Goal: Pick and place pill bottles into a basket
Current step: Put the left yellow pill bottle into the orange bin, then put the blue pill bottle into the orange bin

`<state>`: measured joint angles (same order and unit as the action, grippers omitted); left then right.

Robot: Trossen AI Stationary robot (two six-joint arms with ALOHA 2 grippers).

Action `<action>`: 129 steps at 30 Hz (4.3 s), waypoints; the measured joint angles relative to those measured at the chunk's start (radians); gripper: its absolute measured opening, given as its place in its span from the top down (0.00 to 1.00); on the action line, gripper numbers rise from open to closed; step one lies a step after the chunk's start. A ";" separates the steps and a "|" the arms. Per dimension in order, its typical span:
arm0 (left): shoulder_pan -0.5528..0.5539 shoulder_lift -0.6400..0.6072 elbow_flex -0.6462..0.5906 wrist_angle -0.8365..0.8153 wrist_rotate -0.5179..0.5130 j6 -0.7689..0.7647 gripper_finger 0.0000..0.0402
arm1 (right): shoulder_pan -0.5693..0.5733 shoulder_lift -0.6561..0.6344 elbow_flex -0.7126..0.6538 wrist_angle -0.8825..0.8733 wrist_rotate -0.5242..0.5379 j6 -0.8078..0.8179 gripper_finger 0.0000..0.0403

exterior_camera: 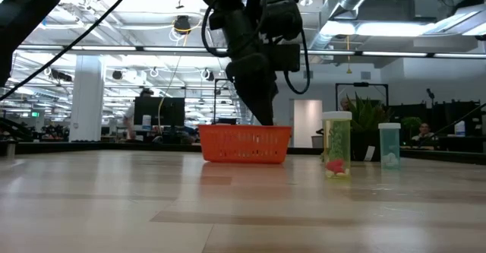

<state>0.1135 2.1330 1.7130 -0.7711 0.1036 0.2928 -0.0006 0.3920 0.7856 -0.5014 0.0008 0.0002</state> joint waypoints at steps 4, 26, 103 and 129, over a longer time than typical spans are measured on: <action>0.002 0.000 0.000 0.001 0.005 0.003 0.70 | 0.000 0.000 0.000 0.000 0.000 0.000 1.00; -0.003 -0.127 0.147 -0.247 -0.022 0.008 0.51 | 0.000 0.000 0.000 0.000 0.000 0.000 1.00; -0.475 -2.112 -1.703 0.826 -0.230 -0.279 0.51 | 0.000 0.000 0.000 0.000 0.000 0.000 1.00; -0.475 -2.112 -1.706 0.818 -0.189 -0.343 0.51 | 0.017 0.152 0.066 -0.065 -0.004 -0.050 1.00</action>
<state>-0.3614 0.0212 0.0074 0.0471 -0.0850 -0.0505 0.0160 0.5444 0.8513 -0.5668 -0.0032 -0.0498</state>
